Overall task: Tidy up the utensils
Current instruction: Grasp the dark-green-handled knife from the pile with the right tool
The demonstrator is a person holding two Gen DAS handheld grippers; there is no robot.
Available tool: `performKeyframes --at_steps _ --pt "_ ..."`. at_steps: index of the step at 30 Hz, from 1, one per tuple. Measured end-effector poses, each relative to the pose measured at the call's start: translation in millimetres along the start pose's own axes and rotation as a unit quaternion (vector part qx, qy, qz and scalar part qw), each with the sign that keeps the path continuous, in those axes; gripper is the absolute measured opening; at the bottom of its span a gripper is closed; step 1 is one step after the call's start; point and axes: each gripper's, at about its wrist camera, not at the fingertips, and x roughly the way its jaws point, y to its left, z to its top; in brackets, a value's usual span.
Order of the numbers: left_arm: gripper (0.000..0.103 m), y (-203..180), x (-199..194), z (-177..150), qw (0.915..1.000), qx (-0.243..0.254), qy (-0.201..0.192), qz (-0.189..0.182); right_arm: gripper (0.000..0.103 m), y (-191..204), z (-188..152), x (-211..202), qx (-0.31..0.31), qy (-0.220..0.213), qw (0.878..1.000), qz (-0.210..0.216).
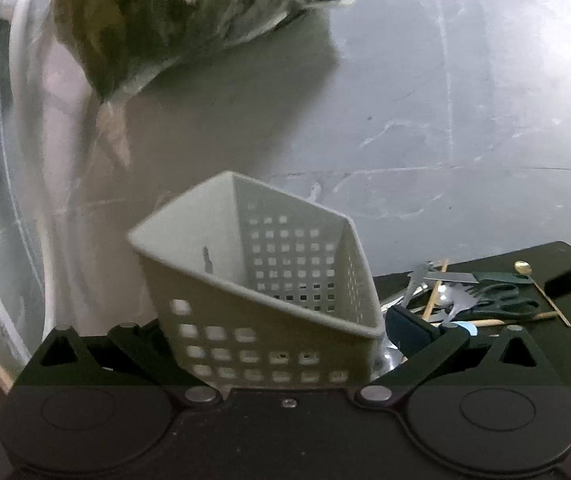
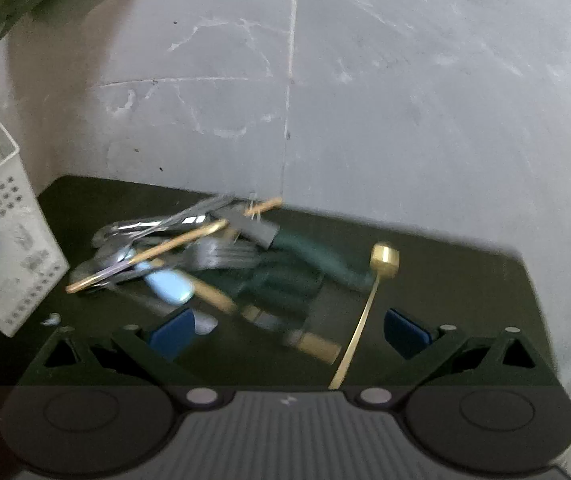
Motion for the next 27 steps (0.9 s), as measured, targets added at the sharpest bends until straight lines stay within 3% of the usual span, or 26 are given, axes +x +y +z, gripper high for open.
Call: performKeyframes --at_steps 1,2,4,11,13,18,21,25,27 --pt "0.097 -1 2 1 1.0 -0.002 0.001 0.005 0.103 -8 8 8 -0.023 0.0 1.0 0.006" --pt "0.085 -3 3 1 0.9999 0.001 -0.001 0.012 0.103 -16 17 18 -0.043 0.0 0.999 0.016" --pt "0.079 -5 5 2 0.9999 0.008 -0.002 0.013 0.099 -27 29 38 -0.075 0.004 0.996 0.045" --pt "0.078 -3 -9 -3 0.9998 0.014 -0.002 0.017 0.064 -33 46 93 -0.143 0.038 0.981 0.121" --pt "0.078 -2 -16 -2 0.9997 0.024 0.001 0.002 0.062 -32 48 101 -0.156 0.049 0.977 0.135" --pt "0.077 -9 -41 -5 0.9976 0.051 0.016 -0.044 0.043 -30 53 111 -0.152 0.075 0.971 0.168" --pt "0.077 -16 -52 -8 0.9969 0.058 0.022 -0.048 0.046 -24 52 117 -0.154 0.12 0.963 0.184" --pt "0.076 -22 -57 -7 0.9968 0.053 0.026 -0.053 0.043 -16 57 117 -0.174 0.123 0.956 0.204" --pt "0.076 -23 -56 -6 0.9965 0.053 0.027 -0.058 0.029 -16 61 119 -0.162 0.124 0.958 0.201"
